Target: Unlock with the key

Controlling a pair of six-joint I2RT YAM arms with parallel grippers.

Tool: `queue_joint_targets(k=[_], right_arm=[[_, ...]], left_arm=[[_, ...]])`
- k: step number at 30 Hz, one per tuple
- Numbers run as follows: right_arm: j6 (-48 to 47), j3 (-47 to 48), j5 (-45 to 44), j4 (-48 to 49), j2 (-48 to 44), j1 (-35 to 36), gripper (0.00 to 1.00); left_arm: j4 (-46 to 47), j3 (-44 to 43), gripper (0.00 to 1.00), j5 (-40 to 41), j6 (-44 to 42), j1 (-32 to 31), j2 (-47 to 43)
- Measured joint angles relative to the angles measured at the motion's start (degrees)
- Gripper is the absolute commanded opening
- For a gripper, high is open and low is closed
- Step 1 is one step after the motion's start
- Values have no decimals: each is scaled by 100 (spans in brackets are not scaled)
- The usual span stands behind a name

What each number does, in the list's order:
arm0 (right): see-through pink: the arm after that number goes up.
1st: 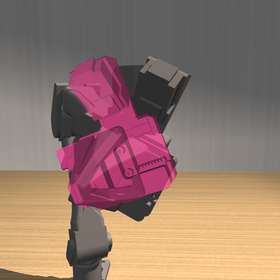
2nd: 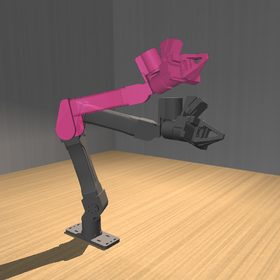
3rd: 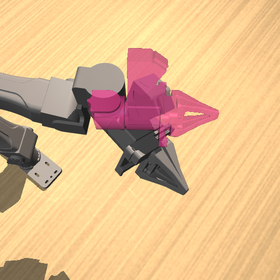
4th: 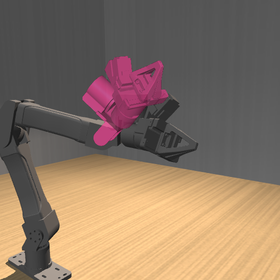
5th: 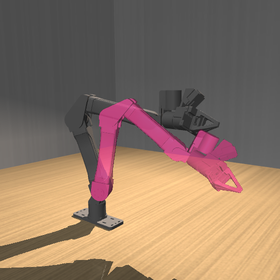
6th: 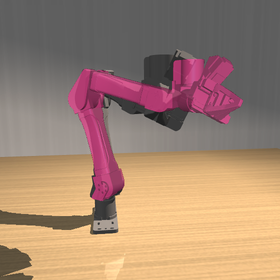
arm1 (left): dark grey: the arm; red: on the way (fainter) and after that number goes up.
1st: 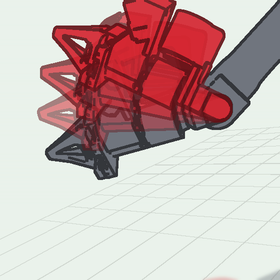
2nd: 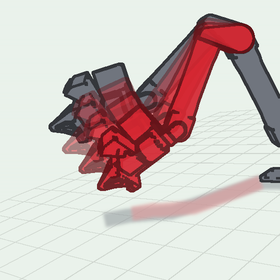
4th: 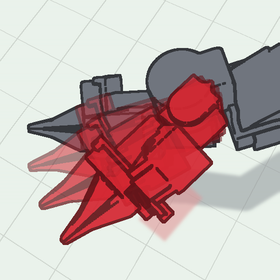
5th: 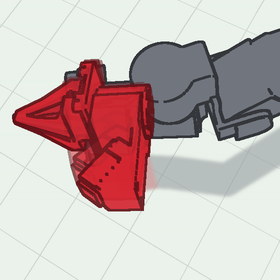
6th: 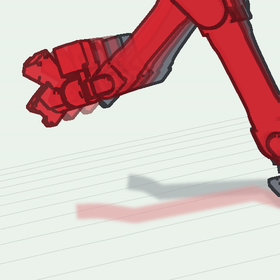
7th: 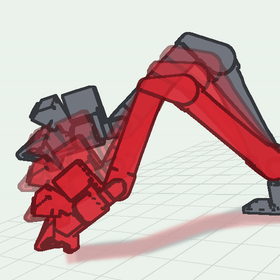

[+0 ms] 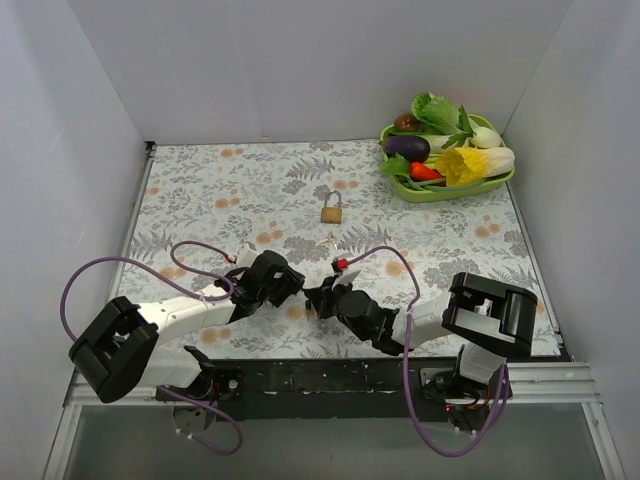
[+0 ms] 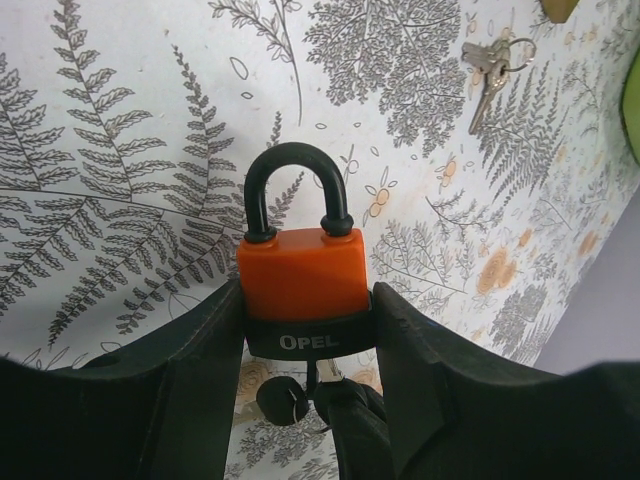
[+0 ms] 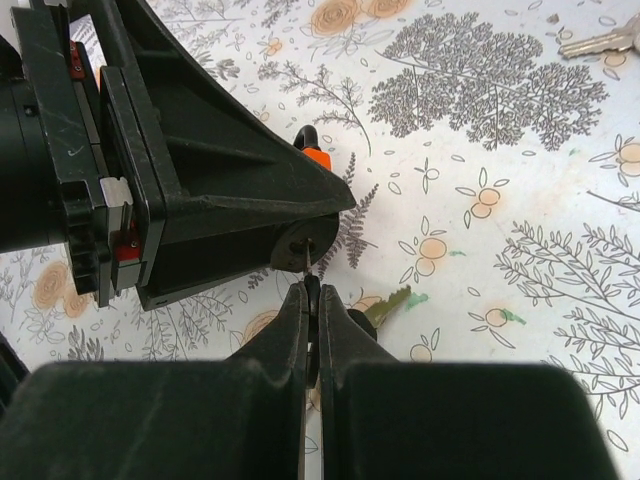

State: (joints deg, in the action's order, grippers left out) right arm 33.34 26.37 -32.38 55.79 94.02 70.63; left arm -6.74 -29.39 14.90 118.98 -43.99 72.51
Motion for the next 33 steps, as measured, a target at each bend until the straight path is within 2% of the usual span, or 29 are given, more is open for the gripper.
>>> queue_joint_targets(k=[2,6,12,20,26,27,30,33], right_arm=[[39,0,50,-24,46,0,1],[105,0,144,-26,114,0,1],[109,0,212,-4,181,0,1],[39,2,249,131,310,-13,1],[-90,9,59,199,319,-107,1],[-109,9,37,223,332,-120,1],[-170,9,-20,273,365,-125,1],[-212,9,-48,282,367,-125,1]], left_arm=[[-42,0,6,-17,2,0,50],[-105,20,27,-22,2,-2,61],[-72,92,39,-33,0,-2,61],[-22,205,66,-33,-96,-2,31],[101,216,76,-61,-223,-2,-13],[116,216,86,-66,-232,-2,-20],[192,221,98,-81,-267,-2,-72],[127,245,98,-31,-280,-2,-192]])
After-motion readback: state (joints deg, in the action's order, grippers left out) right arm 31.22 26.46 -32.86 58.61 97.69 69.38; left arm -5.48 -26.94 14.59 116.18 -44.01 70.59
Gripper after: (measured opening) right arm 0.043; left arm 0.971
